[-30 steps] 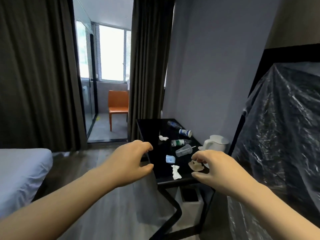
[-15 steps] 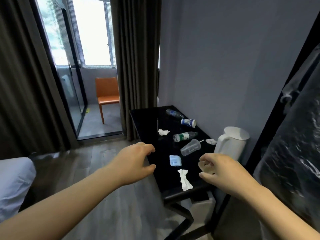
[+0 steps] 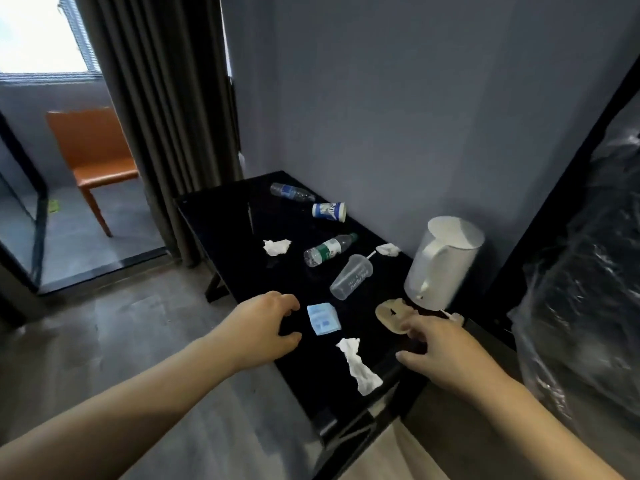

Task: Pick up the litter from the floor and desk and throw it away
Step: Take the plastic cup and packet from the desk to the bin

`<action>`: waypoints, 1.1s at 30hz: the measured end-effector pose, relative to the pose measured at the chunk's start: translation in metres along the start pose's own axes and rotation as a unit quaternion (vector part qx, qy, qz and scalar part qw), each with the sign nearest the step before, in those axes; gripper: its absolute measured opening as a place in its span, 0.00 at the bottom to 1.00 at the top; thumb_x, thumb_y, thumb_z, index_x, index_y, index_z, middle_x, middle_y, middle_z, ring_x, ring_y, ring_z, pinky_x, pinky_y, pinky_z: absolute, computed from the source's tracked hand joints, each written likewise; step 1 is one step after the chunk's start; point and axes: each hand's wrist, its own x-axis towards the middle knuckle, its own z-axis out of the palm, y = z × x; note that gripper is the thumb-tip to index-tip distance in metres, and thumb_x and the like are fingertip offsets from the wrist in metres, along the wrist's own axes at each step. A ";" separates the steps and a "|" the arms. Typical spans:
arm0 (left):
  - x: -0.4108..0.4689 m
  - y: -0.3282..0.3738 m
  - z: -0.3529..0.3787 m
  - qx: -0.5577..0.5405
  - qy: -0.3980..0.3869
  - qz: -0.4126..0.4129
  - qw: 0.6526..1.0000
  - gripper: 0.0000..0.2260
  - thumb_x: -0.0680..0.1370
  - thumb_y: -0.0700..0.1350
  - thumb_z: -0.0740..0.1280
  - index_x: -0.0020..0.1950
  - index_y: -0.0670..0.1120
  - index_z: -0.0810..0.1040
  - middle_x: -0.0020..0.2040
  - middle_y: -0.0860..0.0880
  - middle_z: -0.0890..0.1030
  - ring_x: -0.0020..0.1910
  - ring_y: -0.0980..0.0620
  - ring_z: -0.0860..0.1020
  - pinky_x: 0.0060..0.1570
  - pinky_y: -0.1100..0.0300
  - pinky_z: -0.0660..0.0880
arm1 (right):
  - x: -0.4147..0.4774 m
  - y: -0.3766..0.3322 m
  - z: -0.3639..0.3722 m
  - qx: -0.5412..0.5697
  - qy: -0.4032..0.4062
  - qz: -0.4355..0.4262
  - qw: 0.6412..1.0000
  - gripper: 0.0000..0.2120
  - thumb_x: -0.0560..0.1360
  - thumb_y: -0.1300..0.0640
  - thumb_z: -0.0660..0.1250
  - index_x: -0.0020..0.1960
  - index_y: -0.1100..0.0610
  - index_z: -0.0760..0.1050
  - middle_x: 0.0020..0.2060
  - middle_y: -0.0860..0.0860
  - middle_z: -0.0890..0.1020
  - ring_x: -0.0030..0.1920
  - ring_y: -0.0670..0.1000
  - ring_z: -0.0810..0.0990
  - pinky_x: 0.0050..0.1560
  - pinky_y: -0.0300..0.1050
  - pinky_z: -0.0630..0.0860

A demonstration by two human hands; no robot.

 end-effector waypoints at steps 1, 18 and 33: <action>0.013 -0.012 0.000 -0.001 -0.010 0.012 1.000 0.22 0.74 0.55 0.67 0.67 0.52 0.71 0.58 0.55 0.75 0.54 0.57 0.76 0.54 0.62 0.75 | 0.010 -0.003 0.006 0.005 0.000 0.017 1.000 0.24 0.71 0.44 0.69 0.65 0.47 0.73 0.56 0.44 0.79 0.56 0.44 0.77 0.51 0.38 0.73; 0.212 -0.114 0.077 0.002 -0.194 0.126 0.973 0.19 0.75 0.53 0.66 0.65 0.50 0.72 0.57 0.52 0.76 0.52 0.55 0.77 0.53 0.61 0.75 | 0.132 -0.007 0.123 0.094 -0.042 0.261 0.960 0.23 0.71 0.47 0.69 0.65 0.50 0.72 0.53 0.48 0.78 0.53 0.48 0.78 0.43 0.39 0.71; 0.315 -0.110 0.176 0.049 -0.309 0.099 0.945 0.29 0.71 0.59 0.70 0.66 0.47 0.68 0.60 0.48 0.71 0.56 0.49 0.74 0.55 0.56 0.75 | 0.188 0.041 0.196 0.121 -0.105 0.350 0.923 0.26 0.68 0.49 0.69 0.65 0.49 0.69 0.58 0.49 0.75 0.56 0.50 0.78 0.49 0.41 0.75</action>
